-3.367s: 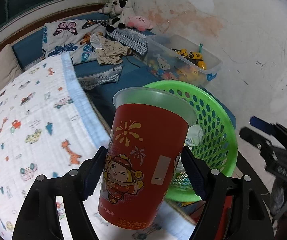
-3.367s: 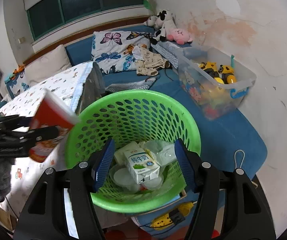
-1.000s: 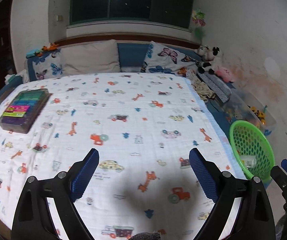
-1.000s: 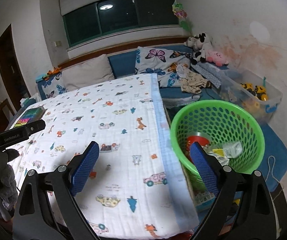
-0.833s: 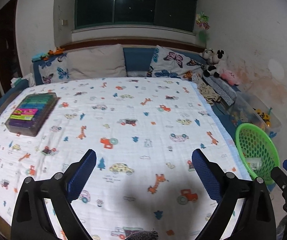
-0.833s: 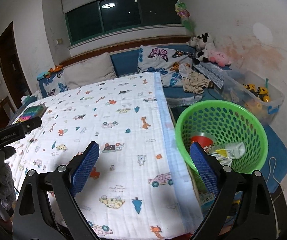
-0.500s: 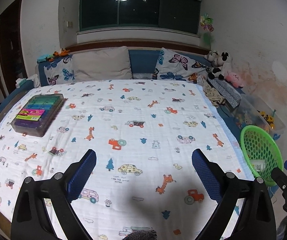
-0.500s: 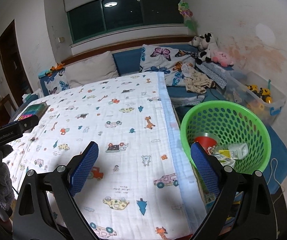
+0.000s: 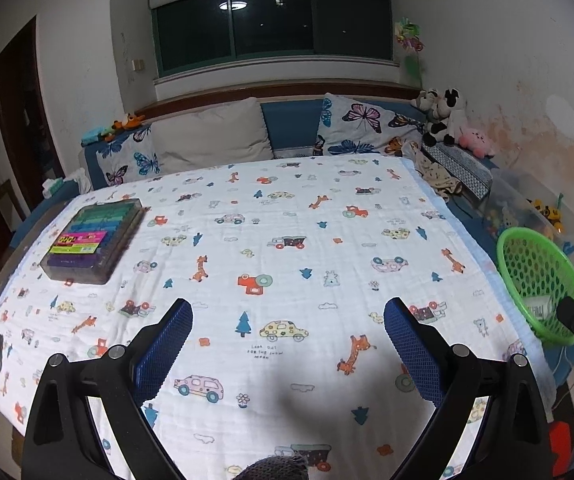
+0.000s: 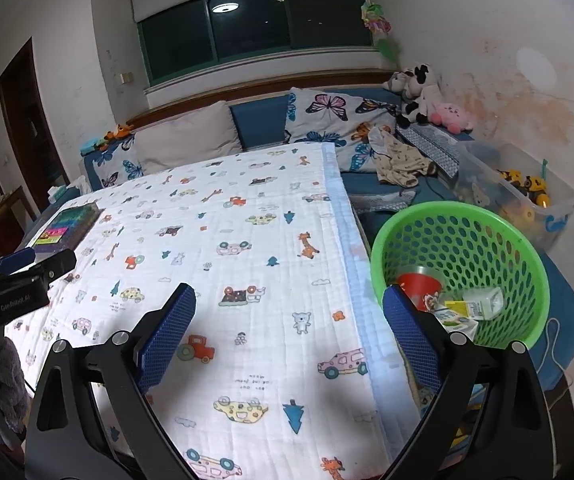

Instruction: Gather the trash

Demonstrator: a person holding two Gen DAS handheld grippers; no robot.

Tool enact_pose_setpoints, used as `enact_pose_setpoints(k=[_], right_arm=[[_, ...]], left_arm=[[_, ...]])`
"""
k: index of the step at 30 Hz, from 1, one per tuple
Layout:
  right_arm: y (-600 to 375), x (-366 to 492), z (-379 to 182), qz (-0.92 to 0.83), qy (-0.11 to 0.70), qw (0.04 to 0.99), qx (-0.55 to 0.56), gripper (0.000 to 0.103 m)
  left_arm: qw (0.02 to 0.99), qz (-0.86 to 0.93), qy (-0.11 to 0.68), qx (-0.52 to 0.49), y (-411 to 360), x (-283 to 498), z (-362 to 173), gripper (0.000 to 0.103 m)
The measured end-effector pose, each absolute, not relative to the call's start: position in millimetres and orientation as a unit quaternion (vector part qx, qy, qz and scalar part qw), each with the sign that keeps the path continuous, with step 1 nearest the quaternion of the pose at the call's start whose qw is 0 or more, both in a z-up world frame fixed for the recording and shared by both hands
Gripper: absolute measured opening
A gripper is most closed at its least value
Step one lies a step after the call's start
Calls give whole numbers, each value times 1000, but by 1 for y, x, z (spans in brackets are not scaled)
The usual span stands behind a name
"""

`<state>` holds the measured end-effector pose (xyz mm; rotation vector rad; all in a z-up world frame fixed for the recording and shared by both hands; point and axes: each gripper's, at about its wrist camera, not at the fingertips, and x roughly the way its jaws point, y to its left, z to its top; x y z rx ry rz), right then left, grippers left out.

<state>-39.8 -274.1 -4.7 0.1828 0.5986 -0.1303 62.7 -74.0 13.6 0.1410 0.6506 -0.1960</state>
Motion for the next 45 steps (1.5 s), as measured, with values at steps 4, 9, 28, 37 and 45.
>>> enact_pose_setpoints(k=[4, 9, 28, 37, 45], right_arm=[[-273, -39, -5, -64, 296, 949, 88, 94], [-272, -39, -5, -64, 295, 949, 88, 94], [-271, -38, -11, -60, 301, 947, 91, 95], [-270, -36, -13, -57, 305, 947, 89, 95], [-268, -34, -14, -54, 306, 946, 90, 95]], left_arm=[[941, -100, 314, 77, -75, 58, 14, 93], [942, -98, 309, 84, -76, 56, 13, 94], [944, -92, 305, 89, -76, 54, 15, 94], [944, -92, 305, 89, -75, 54, 15, 94], [944, -91, 305, 89, -74, 54, 14, 94]])
